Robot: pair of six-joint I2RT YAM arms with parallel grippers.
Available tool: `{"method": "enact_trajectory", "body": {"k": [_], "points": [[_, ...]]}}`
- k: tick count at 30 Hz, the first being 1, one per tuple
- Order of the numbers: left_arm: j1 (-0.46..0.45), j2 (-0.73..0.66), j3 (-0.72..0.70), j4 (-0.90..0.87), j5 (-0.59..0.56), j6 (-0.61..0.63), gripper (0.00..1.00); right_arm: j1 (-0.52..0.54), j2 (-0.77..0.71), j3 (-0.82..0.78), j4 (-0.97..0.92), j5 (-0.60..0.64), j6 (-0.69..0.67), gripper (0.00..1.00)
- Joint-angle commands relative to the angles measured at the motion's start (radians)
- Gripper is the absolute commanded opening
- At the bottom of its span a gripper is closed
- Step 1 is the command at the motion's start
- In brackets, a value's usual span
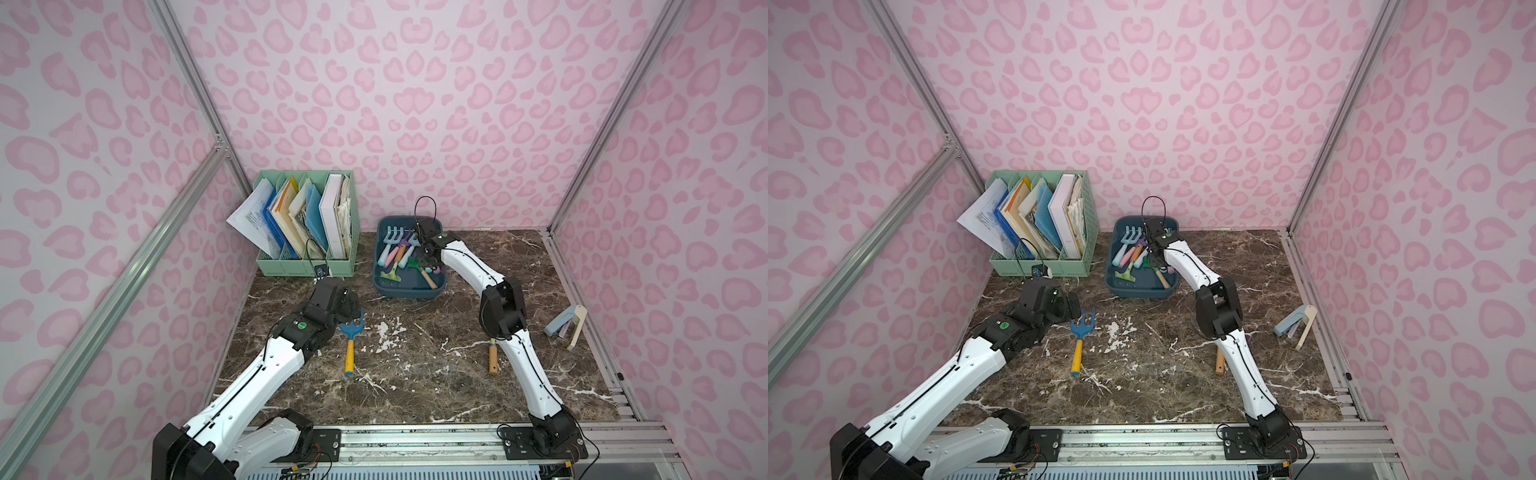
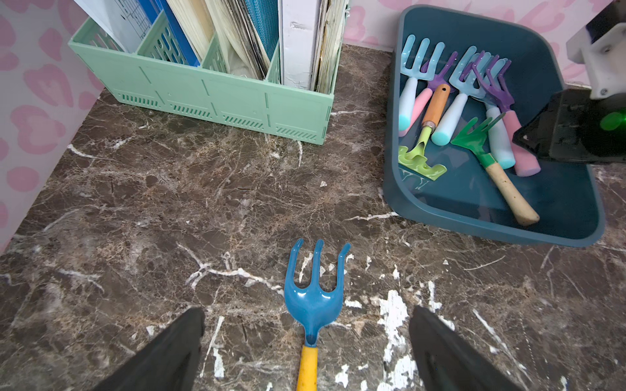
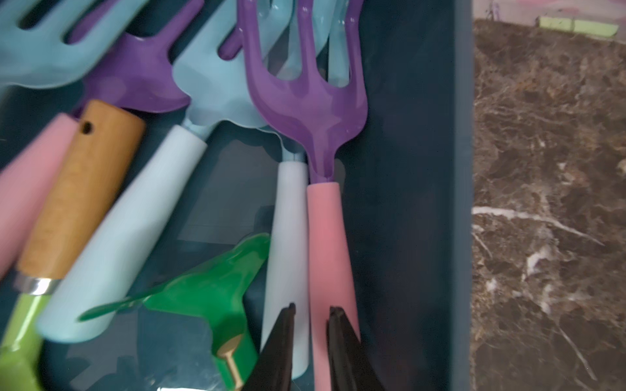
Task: Take the hand rake out of the storage box
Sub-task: Pick up the rake from the storage box.
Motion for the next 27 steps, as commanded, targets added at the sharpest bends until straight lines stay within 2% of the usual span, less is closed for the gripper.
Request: {"method": "enact_trajectory", "body": {"k": [1, 10, 22, 24, 27], "points": [[0.001, 0.001, 0.008, 0.001, -0.012, 0.010, 0.99, -0.007, 0.001, 0.002, 0.036, 0.004, -0.001, 0.28], [0.001, 0.006, 0.010, 0.000, -0.017, 0.010, 0.98, -0.006, 0.032, 0.005, 0.069, 0.049, -0.019, 0.34], [0.001, 0.008, 0.014, -0.003, -0.017, 0.010, 0.99, -0.018, 0.094, 0.060, 0.056, -0.027, -0.037, 0.40], [0.001, 0.009, 0.013, -0.004, -0.020, 0.010, 0.99, -0.019, 0.095, 0.061, 0.056, -0.030, -0.037, 0.37], [0.002, 0.004, 0.012, -0.004, -0.023, 0.010, 0.99, -0.019, 0.078, 0.061, 0.053, -0.026, -0.035, 0.22]]}}
